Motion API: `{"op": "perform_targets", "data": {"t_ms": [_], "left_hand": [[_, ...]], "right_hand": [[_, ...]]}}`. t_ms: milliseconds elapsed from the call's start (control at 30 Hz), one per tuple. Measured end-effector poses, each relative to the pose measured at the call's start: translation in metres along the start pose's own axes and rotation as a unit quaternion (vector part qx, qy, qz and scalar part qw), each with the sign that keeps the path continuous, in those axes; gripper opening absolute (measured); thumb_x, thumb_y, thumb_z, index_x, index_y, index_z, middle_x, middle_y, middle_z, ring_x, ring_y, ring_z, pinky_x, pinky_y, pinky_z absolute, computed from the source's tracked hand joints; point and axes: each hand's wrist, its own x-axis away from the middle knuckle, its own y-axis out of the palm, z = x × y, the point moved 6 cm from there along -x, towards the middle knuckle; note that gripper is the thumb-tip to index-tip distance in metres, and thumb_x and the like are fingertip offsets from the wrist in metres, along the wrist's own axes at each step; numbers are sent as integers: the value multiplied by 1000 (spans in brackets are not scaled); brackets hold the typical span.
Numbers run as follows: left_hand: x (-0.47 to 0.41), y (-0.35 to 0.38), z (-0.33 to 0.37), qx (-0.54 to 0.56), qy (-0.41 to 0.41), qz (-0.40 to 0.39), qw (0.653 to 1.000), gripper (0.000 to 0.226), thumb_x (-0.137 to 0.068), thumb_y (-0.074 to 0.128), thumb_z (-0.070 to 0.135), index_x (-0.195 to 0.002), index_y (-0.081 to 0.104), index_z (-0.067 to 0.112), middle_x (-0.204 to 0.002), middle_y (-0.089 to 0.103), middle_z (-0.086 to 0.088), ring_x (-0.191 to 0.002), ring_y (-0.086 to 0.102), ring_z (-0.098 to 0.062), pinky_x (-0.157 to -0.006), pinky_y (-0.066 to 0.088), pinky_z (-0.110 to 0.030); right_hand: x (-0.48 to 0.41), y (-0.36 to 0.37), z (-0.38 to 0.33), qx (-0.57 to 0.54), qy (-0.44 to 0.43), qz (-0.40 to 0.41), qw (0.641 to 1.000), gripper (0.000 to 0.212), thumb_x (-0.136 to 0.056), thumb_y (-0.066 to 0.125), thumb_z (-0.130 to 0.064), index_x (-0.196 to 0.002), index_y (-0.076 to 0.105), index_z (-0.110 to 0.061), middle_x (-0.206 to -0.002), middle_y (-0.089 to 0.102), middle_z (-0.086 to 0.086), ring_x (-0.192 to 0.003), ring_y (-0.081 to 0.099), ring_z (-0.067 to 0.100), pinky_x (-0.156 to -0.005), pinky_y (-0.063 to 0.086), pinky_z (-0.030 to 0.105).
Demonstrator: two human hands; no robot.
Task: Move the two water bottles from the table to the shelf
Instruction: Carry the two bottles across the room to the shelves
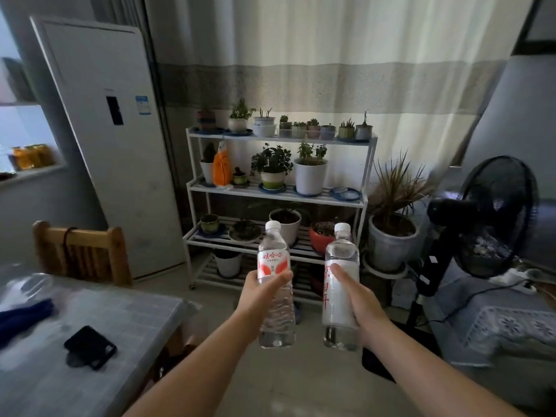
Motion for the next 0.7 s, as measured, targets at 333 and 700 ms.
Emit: {"op": "perform_targets", "data": {"t_ms": [333,700], "left_hand": [[-131,-10,18,19,28,33,999,67,-68,82,38,-123,51,13,-109,67,-14,-89,71,-26,-71,59,-38],[-263,-79,84,50,43,154,986,53,-73,80,30,-116,53,12,-104,68,-15,-81,70,-24,-62,56,-35]], "right_hand": [[-138,42,-32,79,-41,-2,996,35,-78,74,-44,-89,68,-11,-85,70,12,-77,67,28,-73,56,39],[-313,156,-76,96,-19,-81,992,47,-73,78,-47,-93,71,-6,-82,73,14,-74,69,30,-84,57,51]]}}
